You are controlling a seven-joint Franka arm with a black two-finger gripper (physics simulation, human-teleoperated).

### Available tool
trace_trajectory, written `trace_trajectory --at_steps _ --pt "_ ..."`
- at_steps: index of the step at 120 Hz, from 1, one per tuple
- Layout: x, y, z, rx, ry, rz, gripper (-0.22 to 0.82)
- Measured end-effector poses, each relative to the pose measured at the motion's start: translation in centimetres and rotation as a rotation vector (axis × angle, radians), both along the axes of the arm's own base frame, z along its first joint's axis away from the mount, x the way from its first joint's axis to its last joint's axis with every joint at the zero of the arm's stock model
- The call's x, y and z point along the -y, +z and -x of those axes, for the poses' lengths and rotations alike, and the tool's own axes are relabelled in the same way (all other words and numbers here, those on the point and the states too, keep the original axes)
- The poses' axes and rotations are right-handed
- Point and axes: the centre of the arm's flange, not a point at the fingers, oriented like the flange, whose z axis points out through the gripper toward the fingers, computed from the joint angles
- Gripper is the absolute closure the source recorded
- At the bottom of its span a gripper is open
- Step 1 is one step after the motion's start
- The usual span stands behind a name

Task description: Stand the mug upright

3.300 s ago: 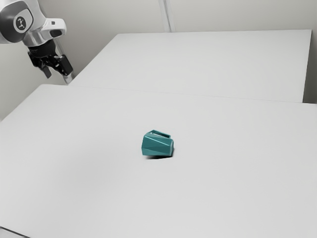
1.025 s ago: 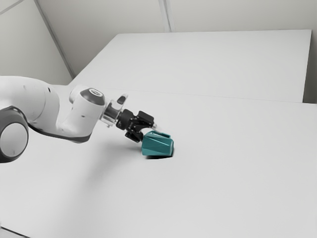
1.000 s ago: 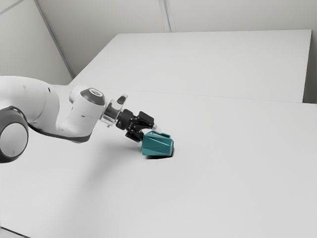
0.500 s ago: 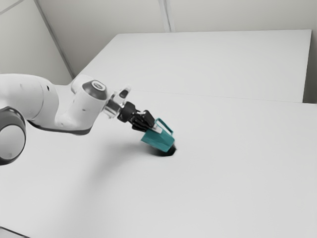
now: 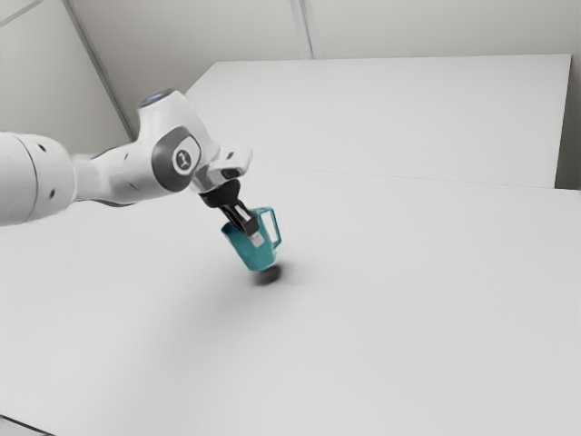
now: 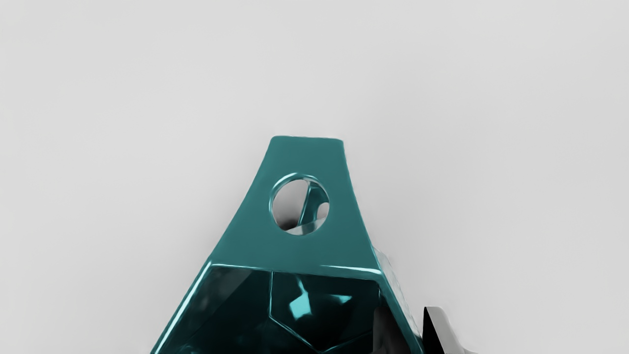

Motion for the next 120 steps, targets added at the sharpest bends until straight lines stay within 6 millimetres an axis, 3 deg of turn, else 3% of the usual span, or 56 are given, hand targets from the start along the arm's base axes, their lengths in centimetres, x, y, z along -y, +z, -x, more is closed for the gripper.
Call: trace_trajectory --at_steps 37,120 --pt "-1.1 -0.7 3.5 0.111 -0.132 -0.268 0.78" --pt "-1.4 -3.3 7.2 0.163 -0.034 -0.249 0.78"
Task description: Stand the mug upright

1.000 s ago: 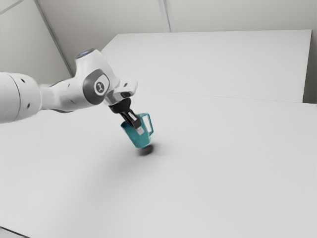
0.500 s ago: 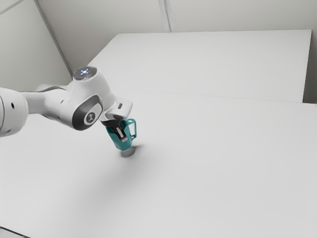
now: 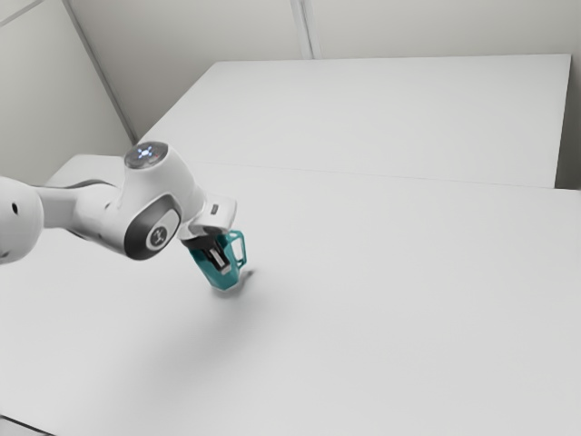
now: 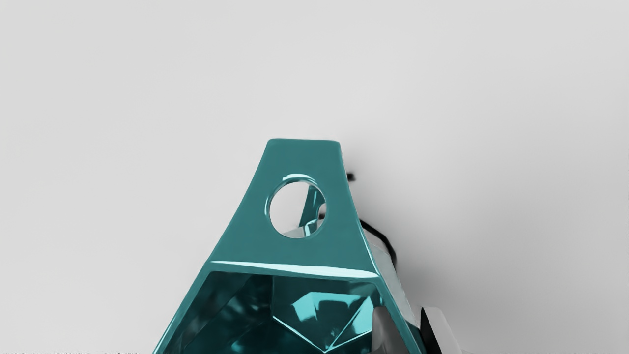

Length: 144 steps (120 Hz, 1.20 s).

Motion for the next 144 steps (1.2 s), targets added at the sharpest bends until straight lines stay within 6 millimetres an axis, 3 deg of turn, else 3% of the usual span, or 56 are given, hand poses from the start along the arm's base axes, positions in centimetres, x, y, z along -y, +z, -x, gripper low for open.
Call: trace_trajectory --at_steps 44,64,75,97,129,144 --pt "0.1 -1.7 -0.1 -0.004 0.043 0.016 0.78" --pt "0.0 -1.5 0.0 -0.006 0.049 0.024 0.41" --pt "0.0 -0.9 0.0 -0.001 0.048 0.026 0.27" --pt "-0.1 1.2 0.3 0.02 0.043 0.029 0.11" --pt "-0.2 4.7 0.5 0.042 0.034 0.024 0.03" --pt "-0.3 8.5 -1.0 0.054 0.043 0.024 0.02"
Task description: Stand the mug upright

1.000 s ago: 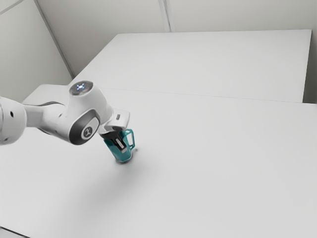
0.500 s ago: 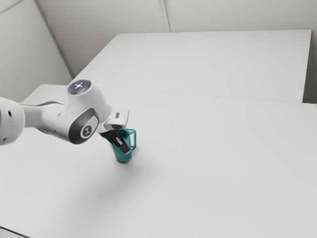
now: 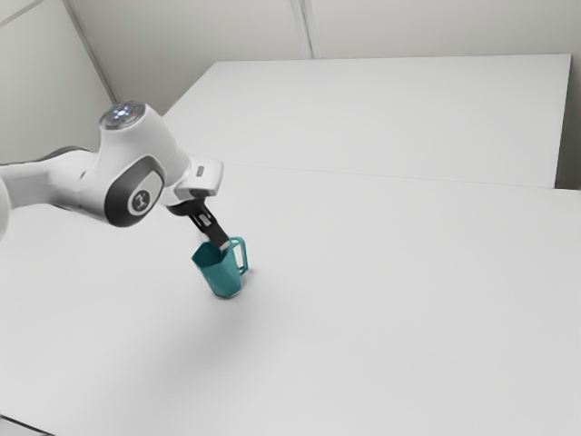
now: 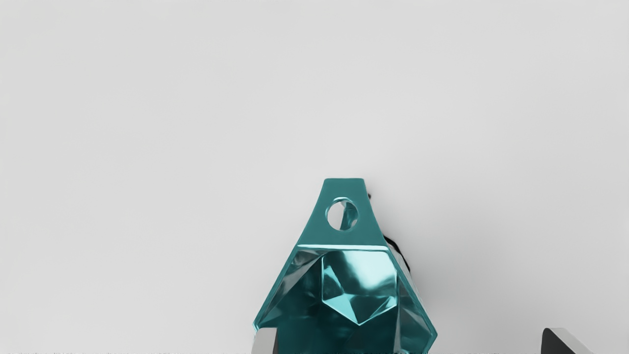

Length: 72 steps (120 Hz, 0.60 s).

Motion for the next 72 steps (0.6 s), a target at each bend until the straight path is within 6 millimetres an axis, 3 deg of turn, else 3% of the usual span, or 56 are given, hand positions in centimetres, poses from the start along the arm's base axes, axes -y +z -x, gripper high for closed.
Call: trace_trajectory --at_steps 43,72 --pt "-0.4 10.4 -4.6 -0.003 0.075 -0.004 0.0" --pt "-0.1 13.0 -6.3 -0.069 0.118 -0.006 0.0"
